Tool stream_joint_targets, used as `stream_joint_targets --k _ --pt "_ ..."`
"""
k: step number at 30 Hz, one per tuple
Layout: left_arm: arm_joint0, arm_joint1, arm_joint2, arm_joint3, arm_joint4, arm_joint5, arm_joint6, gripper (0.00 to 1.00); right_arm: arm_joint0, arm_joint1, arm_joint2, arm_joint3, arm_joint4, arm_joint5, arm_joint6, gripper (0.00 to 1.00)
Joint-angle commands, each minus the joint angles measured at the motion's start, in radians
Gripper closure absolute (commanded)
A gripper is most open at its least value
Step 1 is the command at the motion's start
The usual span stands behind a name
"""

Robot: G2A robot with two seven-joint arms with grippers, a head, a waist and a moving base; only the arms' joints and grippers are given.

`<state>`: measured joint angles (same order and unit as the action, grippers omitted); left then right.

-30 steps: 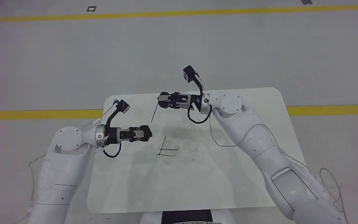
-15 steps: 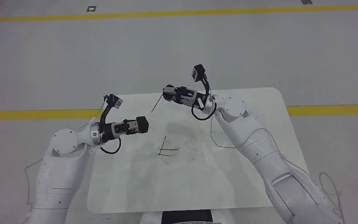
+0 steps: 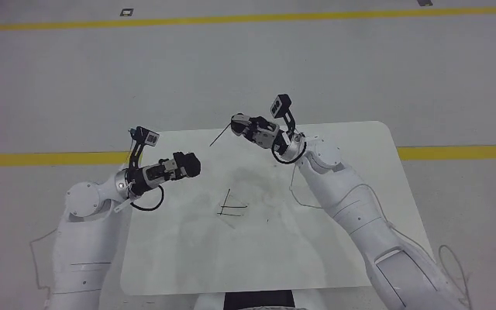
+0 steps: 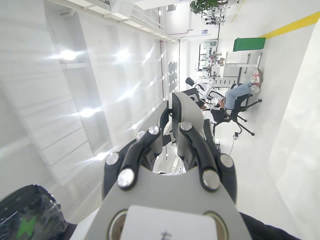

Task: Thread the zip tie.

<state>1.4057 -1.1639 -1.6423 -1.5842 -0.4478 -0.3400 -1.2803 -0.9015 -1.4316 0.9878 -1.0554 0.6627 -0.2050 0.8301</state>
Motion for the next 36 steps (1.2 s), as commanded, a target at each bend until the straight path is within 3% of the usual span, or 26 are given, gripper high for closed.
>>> stream_joint_targets --k 1,4,10,15,19,26,36 --pt "0.0 0.0 0.0 0.0 0.0 0.0 0.0 0.0 0.0 0.0 0.0 0.0 0.0 0.0 0.0 1.0" --pt "0.0 0.0 0.0 0.0 0.0 0.0 0.0 0.0 0.0 0.0 0.0 0.0 0.0 0.0 0.0 1.0" --pt "0.025 -0.011 0.038 -0.003 -0.03 0.0 0.117 0.0 -0.06 -0.014 -0.026 -0.056 0.012 0.0 -0.132 1.0" --pt "0.038 -0.03 0.041 0.011 -0.089 0.0 0.216 0.0 -0.082 -0.027 -0.043 -0.067 0.029 0.0 -0.2 1.0" --pt "0.034 -0.042 0.042 0.031 -0.087 0.0 0.212 0.0 -0.088 -0.032 -0.05 -0.065 0.031 0.012 -0.21 1.0" --pt "0.033 -0.043 0.043 0.032 -0.083 0.0 0.208 0.0 -0.088 -0.033 -0.05 -0.065 0.029 0.013 -0.209 1.0" --pt "0.024 -0.047 0.096 0.04 -0.084 0.0 0.33 0.0 -0.123 -0.039 -0.082 -0.126 -0.054 0.046 -0.288 1.0"
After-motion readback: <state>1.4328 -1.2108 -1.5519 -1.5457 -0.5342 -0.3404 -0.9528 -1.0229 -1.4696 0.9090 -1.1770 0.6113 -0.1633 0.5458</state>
